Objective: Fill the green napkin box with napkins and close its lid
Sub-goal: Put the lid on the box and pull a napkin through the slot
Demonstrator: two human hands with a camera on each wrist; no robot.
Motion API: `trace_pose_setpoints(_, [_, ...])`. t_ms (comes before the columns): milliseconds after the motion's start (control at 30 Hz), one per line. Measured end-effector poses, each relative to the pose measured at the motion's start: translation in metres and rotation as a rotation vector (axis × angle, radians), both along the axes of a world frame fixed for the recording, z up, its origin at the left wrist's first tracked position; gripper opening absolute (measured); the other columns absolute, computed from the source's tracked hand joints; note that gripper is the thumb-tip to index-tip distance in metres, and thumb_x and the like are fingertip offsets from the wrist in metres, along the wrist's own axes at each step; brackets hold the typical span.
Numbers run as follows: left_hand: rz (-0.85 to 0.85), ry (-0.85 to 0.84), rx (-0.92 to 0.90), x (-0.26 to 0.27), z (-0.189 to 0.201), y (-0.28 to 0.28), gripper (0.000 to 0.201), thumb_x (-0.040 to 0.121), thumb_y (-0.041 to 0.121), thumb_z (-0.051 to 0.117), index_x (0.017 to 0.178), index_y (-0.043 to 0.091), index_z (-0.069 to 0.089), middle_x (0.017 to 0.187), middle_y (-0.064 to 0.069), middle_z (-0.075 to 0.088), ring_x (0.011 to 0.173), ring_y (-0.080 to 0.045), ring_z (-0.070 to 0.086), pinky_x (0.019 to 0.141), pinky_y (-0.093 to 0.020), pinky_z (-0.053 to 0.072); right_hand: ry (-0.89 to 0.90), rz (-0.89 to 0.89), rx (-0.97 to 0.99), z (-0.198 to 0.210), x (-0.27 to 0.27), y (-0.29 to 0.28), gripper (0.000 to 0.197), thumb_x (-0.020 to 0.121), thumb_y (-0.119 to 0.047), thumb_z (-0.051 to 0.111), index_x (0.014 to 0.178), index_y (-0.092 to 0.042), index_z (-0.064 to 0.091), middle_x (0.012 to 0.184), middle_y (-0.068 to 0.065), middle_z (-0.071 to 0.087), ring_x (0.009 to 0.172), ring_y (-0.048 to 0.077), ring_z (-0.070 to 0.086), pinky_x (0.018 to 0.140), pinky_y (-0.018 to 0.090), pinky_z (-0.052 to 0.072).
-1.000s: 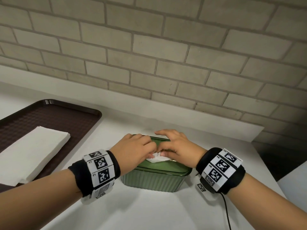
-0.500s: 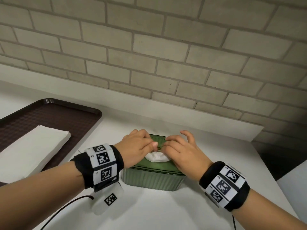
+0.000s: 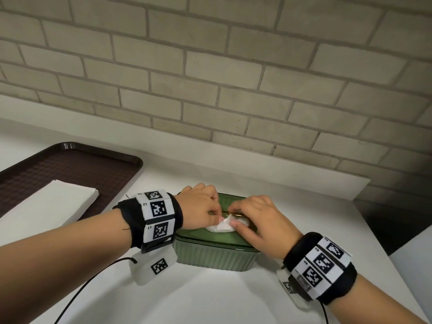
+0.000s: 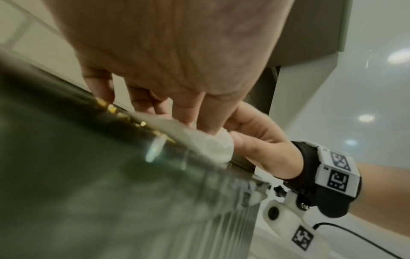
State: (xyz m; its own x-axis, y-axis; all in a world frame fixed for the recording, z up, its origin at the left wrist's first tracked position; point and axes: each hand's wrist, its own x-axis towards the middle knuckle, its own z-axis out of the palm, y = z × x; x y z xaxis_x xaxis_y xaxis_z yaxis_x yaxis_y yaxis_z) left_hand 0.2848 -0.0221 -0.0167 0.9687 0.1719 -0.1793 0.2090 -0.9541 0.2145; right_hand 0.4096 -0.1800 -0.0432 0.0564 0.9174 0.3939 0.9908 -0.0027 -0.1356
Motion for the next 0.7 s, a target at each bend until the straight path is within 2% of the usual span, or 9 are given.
trace_pose_setpoints(67, [0.02,0.011,-0.014,0.0,0.0,0.002,0.032,0.096,0.045,0.041,0.118,0.033,0.06,0.119,0.007,0.039,0.118,-0.014,0.032,0.101,-0.032,0.024,0.114,-0.004,-0.136,0.004,0.004,-0.004,0.051,0.083,-0.06,0.048,0.118,-0.023,0.056,0.111,-0.013,0.061,0.104,0.004,0.053,0.098,0.027,0.038])
trace_pose_setpoints(133, [0.03,0.019,-0.029,-0.001,-0.001,0.003,0.034,0.096,0.046,0.039,0.12,0.034,0.06,0.121,0.006,0.04,0.119,-0.014,0.031,0.101,-0.032,0.023,0.114,-0.006,-0.249,0.005,0.008,-0.008,0.082,0.067,-0.079,0.05,0.13,-0.027,0.047,0.127,-0.015,0.051,0.119,0.002,0.043,0.105,0.025,0.029])
trace_pose_setpoints(200, [0.031,0.007,-0.038,-0.002,-0.003,0.003,0.034,0.096,0.047,0.039,0.119,0.034,0.061,0.118,0.007,0.04,0.118,-0.013,0.031,0.101,-0.031,0.023,0.096,-0.053,-0.342,0.002,0.014,-0.013,0.105,0.053,-0.087,0.05,0.141,-0.032,0.033,0.146,-0.014,0.031,0.135,0.001,0.024,0.113,0.028,0.019])
trace_pose_setpoints(267, [0.028,-0.009,-0.035,-0.002,-0.004,0.003,0.035,0.096,0.047,0.039,0.117,0.032,0.062,0.117,0.007,0.04,0.117,-0.013,0.032,0.102,-0.031,0.024,0.157,-0.112,-0.408,-0.002,0.02,-0.018,0.117,0.046,-0.088,0.052,0.145,-0.036,0.02,0.153,-0.014,0.014,0.139,0.0,0.01,0.118,0.033,0.015])
trace_pose_setpoints(333, [0.029,-0.024,-0.044,-0.002,-0.005,0.003,0.037,0.097,0.046,0.036,0.112,0.028,0.064,0.119,0.006,0.042,0.115,-0.014,0.033,0.103,-0.032,0.025,0.269,-0.145,-0.458,-0.004,0.024,-0.021,0.123,0.043,-0.087,0.057,0.146,-0.04,0.011,0.155,-0.015,0.004,0.139,-0.001,0.005,0.119,0.034,0.014])
trace_pose_setpoints(400, [0.036,-0.044,-0.074,0.0,-0.006,0.003,0.043,0.098,0.047,0.029,0.104,0.024,0.066,0.114,0.006,0.041,0.111,-0.013,0.034,0.103,-0.033,0.025,0.38,-0.145,-0.473,-0.004,0.025,-0.021,0.126,0.042,-0.085,0.061,0.146,-0.042,0.006,0.154,-0.018,0.002,0.141,0.001,0.004,0.119,0.031,0.014])
trace_pose_setpoints(500, [0.024,-0.069,-0.078,0.002,-0.01,0.002,0.047,0.098,0.05,0.025,0.097,0.025,0.064,0.106,0.01,0.037,0.102,-0.01,0.031,0.101,-0.032,0.026,0.493,-0.136,-0.446,-0.002,0.025,-0.018,0.125,0.048,-0.07,0.077,0.147,-0.04,0.006,0.144,-0.023,0.014,0.138,0.002,0.013,0.117,0.027,0.02])
trace_pose_setpoints(600, [0.006,-0.089,-0.054,0.005,-0.012,0.001,0.045,0.095,0.055,0.03,0.104,0.026,0.062,0.103,0.012,0.036,0.1,-0.009,0.031,0.098,-0.03,0.027,0.515,-0.135,-0.421,0.0,0.024,-0.014,0.122,0.053,-0.051,0.086,0.146,-0.041,0.008,0.136,-0.021,0.021,0.134,0.003,0.018,0.115,0.027,0.023])
trace_pose_setpoints(700, [-0.013,-0.122,-0.054,0.006,-0.013,0.002,0.043,0.089,0.063,0.035,0.099,0.028,0.058,0.103,0.012,0.037,0.101,-0.008,0.032,0.096,-0.029,0.028,0.493,-0.12,-0.38,-0.003,0.025,-0.013,0.12,0.048,-0.054,0.086,0.141,-0.049,0.01,0.135,-0.02,0.022,0.132,0.002,0.018,0.116,0.028,0.023])
